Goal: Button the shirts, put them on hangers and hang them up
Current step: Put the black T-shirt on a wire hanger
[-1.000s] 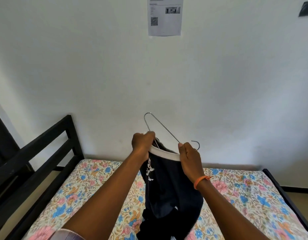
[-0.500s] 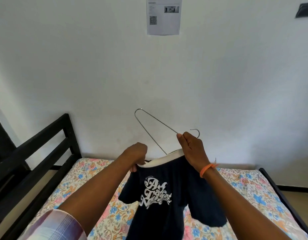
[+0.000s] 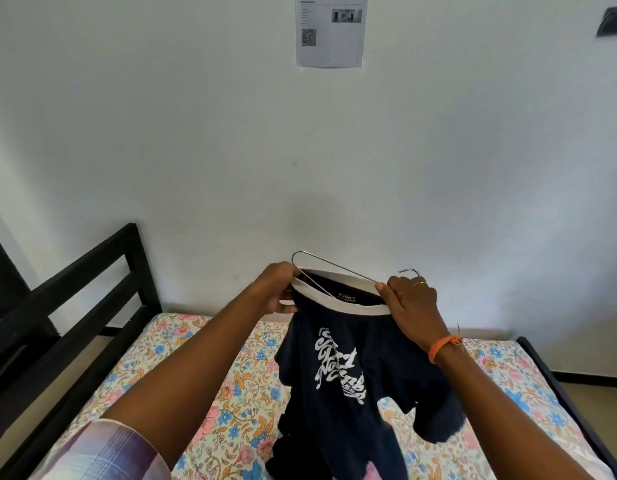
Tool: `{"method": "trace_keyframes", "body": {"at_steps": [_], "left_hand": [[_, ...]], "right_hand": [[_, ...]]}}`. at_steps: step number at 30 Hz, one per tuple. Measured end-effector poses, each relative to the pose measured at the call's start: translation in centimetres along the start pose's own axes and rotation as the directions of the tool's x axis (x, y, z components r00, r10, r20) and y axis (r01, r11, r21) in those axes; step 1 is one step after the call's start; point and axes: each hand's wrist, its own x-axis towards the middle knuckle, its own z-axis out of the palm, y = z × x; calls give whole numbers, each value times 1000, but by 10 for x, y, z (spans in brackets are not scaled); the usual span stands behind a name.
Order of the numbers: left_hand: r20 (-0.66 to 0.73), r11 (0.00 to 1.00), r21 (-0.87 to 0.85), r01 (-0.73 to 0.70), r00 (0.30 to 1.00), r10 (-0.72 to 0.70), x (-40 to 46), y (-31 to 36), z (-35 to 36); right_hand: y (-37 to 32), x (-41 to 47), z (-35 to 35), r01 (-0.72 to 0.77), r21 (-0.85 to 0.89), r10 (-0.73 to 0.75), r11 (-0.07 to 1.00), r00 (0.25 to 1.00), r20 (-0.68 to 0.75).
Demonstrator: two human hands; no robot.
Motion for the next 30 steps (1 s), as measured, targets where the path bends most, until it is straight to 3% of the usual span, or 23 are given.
{"method": "trace_keyframes", "body": {"at_steps": [3, 5, 7, 8, 9, 11, 16, 19, 21, 24, 28, 30], "left_hand": [[-168, 994, 22, -108, 980, 110, 2, 13, 1], [-260, 893, 379, -242, 898, 354, 3, 17, 1], [-143, 499, 830, -248, 771, 620, -1, 17, 6], [-48, 298, 928, -225, 720, 693, -5, 16, 11], [34, 166, 960, -223, 687, 726, -8, 14, 18], [127, 82, 960, -267, 677, 725, -13, 10, 34], [208, 260, 848, -461, 741, 638, -22, -6, 76], [77, 374, 807, -458, 709, 701, -24, -3, 76], [25, 419, 799, -431, 720, 693, -20, -3, 67], [81, 566, 657, -497, 794, 603, -17, -14, 61], [24, 625, 587, -515, 782, 623, -24, -52, 86], [72, 587, 675, -448, 831, 551, -25, -80, 105]], "right_hand": [[10, -4, -1, 9, -83, -11, 996, 1000, -16], [15, -9, 0, 14, -126, -13, 992, 1000, 8], [18, -16, 5, 51, -196, -44, 979, 998, 44], [18, -20, 8, 76, -240, -60, 968, 995, 75], [15, -23, 10, 94, -276, -65, 957, 991, 115], [3, -25, 15, 95, -305, -36, 948, 981, 192], [-44, -18, 10, 82, -242, -11, 967, 959, 282], [-47, -6, -5, 64, -155, -31, 986, 978, 207], [-29, 5, -20, -10, -127, 30, 992, 988, 154], [-3, 18, -42, -135, 166, 99, 977, 972, 211], [-5, 29, -59, -109, 275, 43, 955, 971, 237], [-9, 37, -65, -109, 281, 47, 953, 974, 220]]}}
